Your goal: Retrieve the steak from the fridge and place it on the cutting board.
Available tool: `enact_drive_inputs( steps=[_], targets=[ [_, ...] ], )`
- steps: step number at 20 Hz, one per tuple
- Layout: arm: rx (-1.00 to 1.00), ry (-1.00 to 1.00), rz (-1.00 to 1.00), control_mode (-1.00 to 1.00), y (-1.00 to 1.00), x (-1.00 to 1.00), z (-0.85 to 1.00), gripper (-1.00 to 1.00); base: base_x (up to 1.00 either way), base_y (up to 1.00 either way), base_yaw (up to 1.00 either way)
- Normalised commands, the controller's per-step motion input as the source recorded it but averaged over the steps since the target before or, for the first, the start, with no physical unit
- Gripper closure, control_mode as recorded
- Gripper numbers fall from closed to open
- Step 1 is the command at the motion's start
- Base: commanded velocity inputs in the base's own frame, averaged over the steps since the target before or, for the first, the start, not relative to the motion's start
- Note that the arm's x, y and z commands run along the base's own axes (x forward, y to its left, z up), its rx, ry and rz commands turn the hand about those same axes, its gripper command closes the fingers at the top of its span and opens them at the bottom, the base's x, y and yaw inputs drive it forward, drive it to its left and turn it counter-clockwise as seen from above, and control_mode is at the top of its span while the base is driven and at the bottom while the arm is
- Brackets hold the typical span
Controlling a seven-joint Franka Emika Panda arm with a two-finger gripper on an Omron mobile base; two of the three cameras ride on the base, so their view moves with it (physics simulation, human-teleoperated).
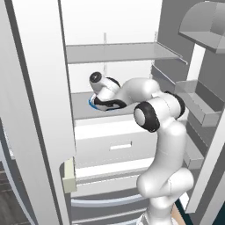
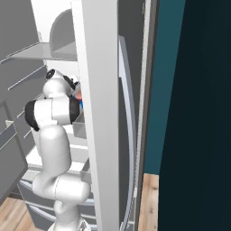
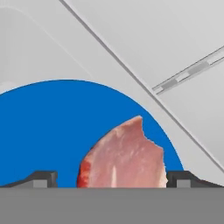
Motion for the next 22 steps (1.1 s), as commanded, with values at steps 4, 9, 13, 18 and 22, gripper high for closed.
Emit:
enact_drive_inputs(
  steps=[4, 9, 13, 18, 22],
  targets=[
    [0.00, 0.03, 0.00, -1.00, 0.00, 0.19, -0.09, -1.00, 0.00, 0.00, 0.00],
    [0.02, 0.00, 0.00, -1.00, -0.13, 0.04, -0.10, -1.00, 0.00, 0.00, 0.00],
    [0.05, 0.00, 0.00, -1.00, -0.25, 0.00, -0.09, -1.00, 0.00, 0.00, 0.00],
    [0.04, 0.00, 0.00, -1.00, -0.27, 0.00, -0.16, -1.00, 0.00, 0.00, 0.00],
    [0.01, 0.00, 0.00, -1.00, -0.24, 0.03, -0.24, 1.00, 0.00, 0.00, 0.00]
  ],
)
